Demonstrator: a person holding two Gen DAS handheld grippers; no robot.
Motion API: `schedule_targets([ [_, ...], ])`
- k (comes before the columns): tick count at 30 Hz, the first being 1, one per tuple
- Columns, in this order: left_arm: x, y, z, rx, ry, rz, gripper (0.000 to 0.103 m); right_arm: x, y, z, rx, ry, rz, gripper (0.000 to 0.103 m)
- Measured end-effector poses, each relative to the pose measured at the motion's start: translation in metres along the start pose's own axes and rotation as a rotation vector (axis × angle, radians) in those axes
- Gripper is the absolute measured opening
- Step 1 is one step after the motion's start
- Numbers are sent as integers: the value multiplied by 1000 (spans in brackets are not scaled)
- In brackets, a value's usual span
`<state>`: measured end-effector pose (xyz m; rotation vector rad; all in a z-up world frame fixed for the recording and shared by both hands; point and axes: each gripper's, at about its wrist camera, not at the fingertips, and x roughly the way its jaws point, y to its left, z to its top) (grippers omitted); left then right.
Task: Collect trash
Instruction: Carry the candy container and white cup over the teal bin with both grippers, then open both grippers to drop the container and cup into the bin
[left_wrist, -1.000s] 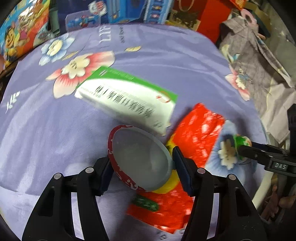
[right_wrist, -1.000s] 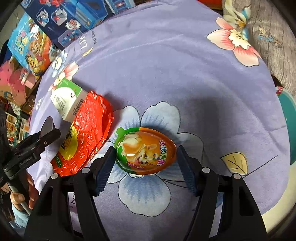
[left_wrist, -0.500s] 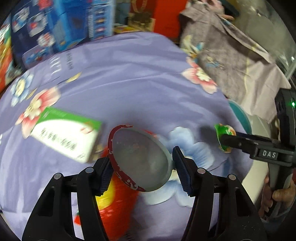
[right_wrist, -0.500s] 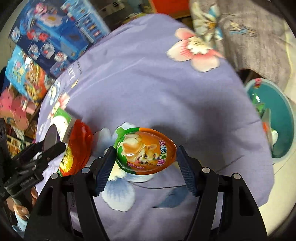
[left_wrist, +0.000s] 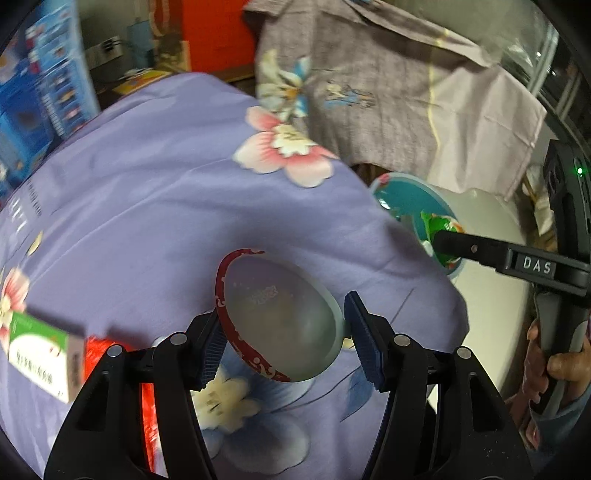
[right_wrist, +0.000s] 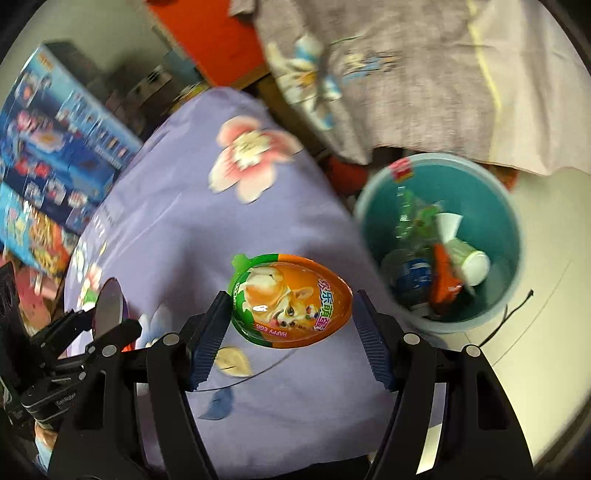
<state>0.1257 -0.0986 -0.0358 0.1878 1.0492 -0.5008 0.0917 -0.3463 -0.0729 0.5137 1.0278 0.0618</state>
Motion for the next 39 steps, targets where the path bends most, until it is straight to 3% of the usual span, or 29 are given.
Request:
schedule_targets([
  [19, 74, -123, 50, 204, 110, -69, 62, -23, -131, 22, 210, -59, -38, 65],
  [39, 145, -195, 87, 280, 199, -153, 65, -25, -174, 39, 271, -36, -87, 65],
])
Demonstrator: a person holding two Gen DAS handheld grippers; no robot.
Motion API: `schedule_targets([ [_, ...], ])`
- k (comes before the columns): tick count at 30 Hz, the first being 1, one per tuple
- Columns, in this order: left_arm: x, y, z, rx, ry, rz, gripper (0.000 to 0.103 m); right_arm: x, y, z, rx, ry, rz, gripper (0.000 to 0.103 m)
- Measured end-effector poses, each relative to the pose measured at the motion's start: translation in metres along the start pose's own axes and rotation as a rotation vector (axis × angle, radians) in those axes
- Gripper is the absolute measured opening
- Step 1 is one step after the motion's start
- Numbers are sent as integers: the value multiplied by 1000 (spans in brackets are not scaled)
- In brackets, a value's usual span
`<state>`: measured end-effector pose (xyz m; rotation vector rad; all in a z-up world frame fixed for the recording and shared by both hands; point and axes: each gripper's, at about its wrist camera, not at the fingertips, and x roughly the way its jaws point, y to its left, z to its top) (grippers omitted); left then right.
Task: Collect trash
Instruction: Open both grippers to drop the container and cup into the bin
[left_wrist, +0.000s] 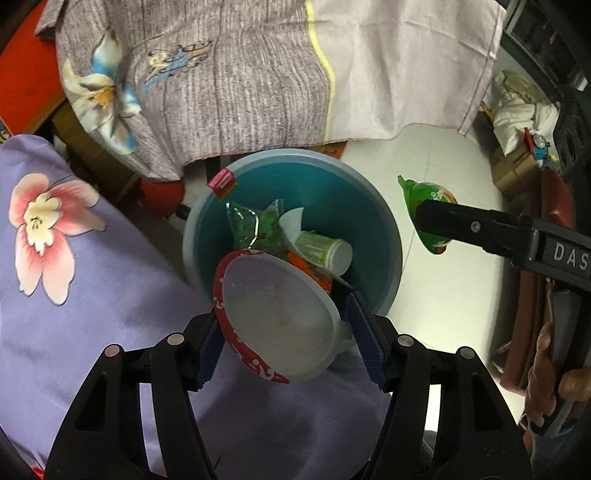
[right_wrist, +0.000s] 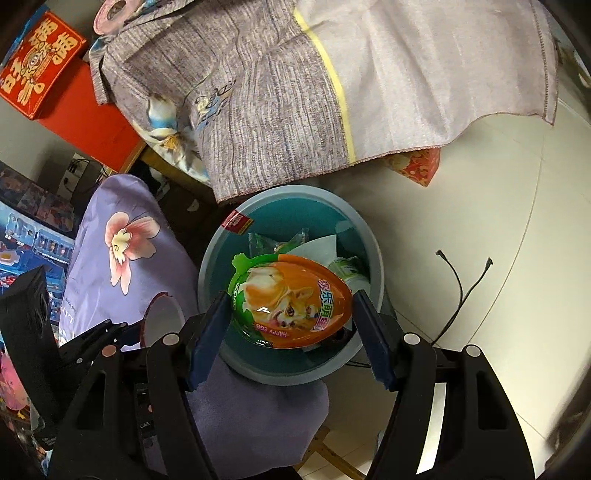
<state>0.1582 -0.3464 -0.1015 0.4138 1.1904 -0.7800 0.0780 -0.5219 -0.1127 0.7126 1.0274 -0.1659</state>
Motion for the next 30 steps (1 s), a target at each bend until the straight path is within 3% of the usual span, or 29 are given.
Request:
schedule_targets([
  [2, 2, 0, 0, 1, 4, -5, 67, 1, -1, 1, -1, 6, -5, 65],
  [4, 2, 0, 0, 0, 5, 2, 82, 2, 0, 1, -2, 11, -8, 65],
  [6, 1, 1, 0, -7, -5, 5, 86, 4, 1, 2, -7, 15, -10, 65],
  [28, -29, 39, -23, -109, -30, 14, 95, 39, 51, 4, -99, 99, 18, 65],
  [30, -31, 42, -25, -118, -32, 13, 95, 41, 54, 4, -94, 107, 25, 72],
])
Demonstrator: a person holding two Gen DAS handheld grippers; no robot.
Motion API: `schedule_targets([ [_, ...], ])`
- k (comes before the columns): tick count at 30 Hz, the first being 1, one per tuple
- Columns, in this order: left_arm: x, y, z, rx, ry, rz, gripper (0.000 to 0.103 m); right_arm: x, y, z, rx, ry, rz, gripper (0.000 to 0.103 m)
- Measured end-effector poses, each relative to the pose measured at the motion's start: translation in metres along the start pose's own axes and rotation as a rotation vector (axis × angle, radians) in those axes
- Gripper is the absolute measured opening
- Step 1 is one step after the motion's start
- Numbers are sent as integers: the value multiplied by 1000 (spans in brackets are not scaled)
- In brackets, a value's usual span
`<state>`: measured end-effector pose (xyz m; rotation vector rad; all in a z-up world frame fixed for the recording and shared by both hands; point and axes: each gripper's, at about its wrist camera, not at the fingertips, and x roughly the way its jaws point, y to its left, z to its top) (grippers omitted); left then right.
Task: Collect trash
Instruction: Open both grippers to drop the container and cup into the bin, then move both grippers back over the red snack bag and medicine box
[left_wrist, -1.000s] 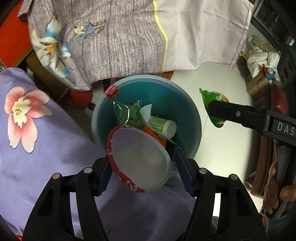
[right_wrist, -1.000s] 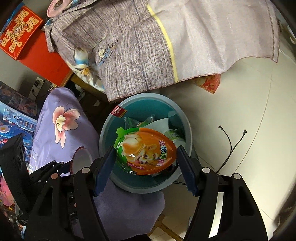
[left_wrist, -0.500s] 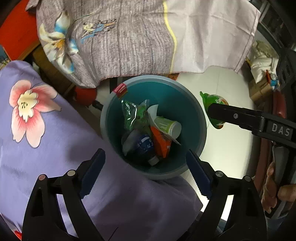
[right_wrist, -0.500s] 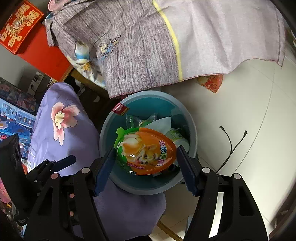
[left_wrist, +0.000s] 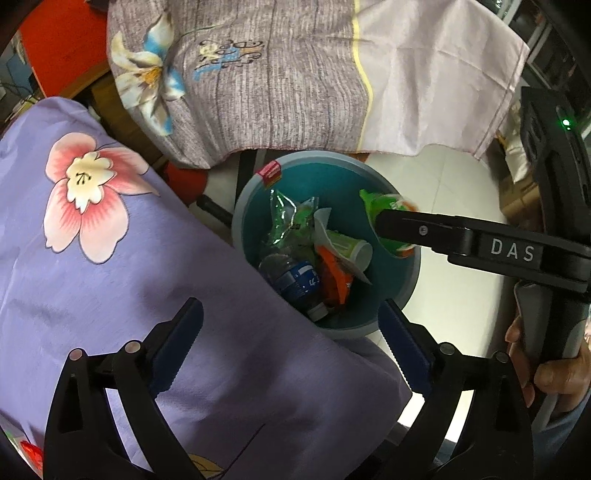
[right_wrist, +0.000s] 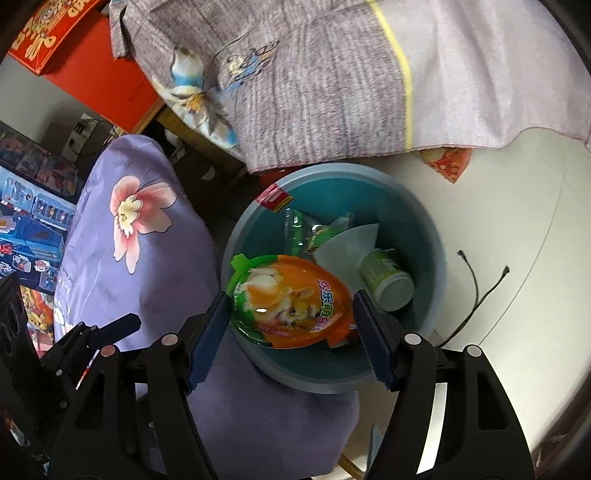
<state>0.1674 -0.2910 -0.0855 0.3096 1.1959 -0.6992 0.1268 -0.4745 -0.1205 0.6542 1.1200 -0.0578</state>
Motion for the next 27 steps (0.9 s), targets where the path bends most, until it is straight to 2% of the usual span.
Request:
schedule_targets([
  [7, -6, 10, -4, -24, -6, -7, 96, 1, 5, -3, 14, 6, -10, 74],
  [8, -7, 10, -5, -26, -8, -8, 96, 0, 5, -4, 17, 6, -14, 77],
  [22, -30, 19, -24, -38, -36, -8, 96, -20, 20, -21, 9, -10, -38, 78],
  [24, -35, 20, -27, -41, -46, -7, 96, -24, 24, -23, 8, -16, -40, 82],
  [27, -42, 24, -33, -48, -56, -3, 96, -28, 32, -28, 1, -24, -41, 82],
])
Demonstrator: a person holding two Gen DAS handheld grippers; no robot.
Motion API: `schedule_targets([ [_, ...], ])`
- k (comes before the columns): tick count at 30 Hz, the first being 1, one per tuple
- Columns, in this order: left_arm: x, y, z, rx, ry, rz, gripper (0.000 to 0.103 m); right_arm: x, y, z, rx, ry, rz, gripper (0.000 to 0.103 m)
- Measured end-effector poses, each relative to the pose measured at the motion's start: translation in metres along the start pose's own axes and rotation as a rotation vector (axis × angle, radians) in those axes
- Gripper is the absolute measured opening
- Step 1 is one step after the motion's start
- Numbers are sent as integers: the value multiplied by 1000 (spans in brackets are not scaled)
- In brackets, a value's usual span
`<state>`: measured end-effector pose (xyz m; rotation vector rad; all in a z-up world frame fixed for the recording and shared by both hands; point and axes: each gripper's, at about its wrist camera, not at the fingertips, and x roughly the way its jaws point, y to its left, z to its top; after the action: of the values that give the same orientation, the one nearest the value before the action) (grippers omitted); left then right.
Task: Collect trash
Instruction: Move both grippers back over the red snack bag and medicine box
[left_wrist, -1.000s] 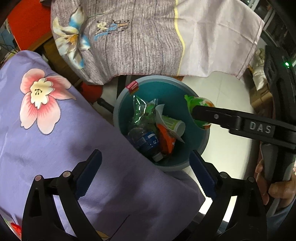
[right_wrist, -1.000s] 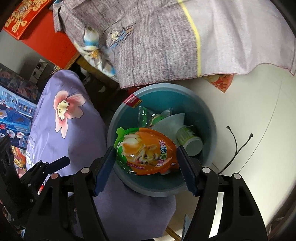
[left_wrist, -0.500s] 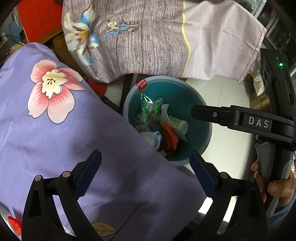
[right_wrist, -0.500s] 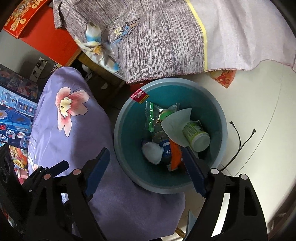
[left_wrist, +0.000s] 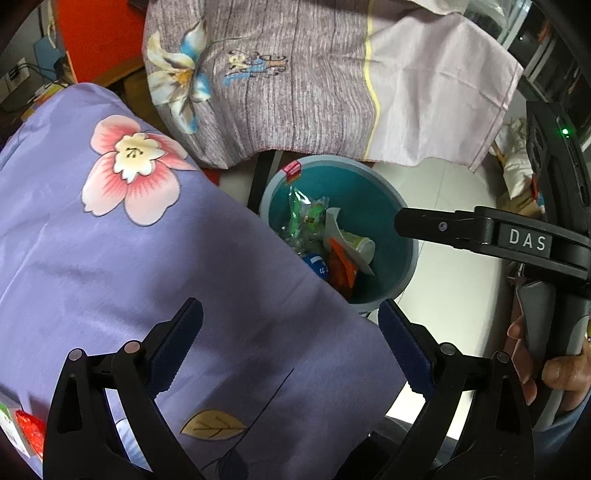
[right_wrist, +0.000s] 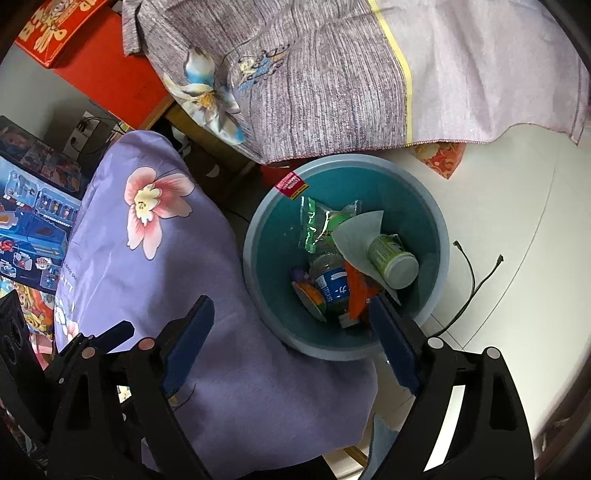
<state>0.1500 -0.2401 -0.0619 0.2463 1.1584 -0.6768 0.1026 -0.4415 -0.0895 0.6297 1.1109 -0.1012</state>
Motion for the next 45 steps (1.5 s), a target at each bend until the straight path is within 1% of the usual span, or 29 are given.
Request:
schedule_targets([
  [6, -19, 14, -18, -19, -26, 13, 96, -2, 25, -12, -28, 5, 4, 82],
  [12, -43, 43, -43, -71, -53, 34, 96, 1, 66, -29, -95, 22, 26, 82],
  [18, -67, 86, -81, -146, -73, 73, 97, 2, 110, -44, -163, 41, 42, 82],
  [25, -96, 145, -137, -282, -96, 107, 97, 11, 165, -72, -261, 76, 54, 82],
  [32, -124, 201, -199, -403, -110, 178, 97, 42, 232, -115, -392, 181, 69, 82],
  [35, -135, 224, -226, -466, -114, 192, 97, 58, 262, -136, -451, 242, 87, 82],
  [37, -139, 237, -241, -502, -111, 189, 97, 70, 283, -152, -491, 285, 96, 82],
  [41, -142, 257, -269, -556, -102, 171, 97, 83, 307, -175, -540, 339, 109, 82],
  [45, -141, 262, -286, -554, -95, 127, 96, 90, 319, -189, -561, 361, 102, 82],
])
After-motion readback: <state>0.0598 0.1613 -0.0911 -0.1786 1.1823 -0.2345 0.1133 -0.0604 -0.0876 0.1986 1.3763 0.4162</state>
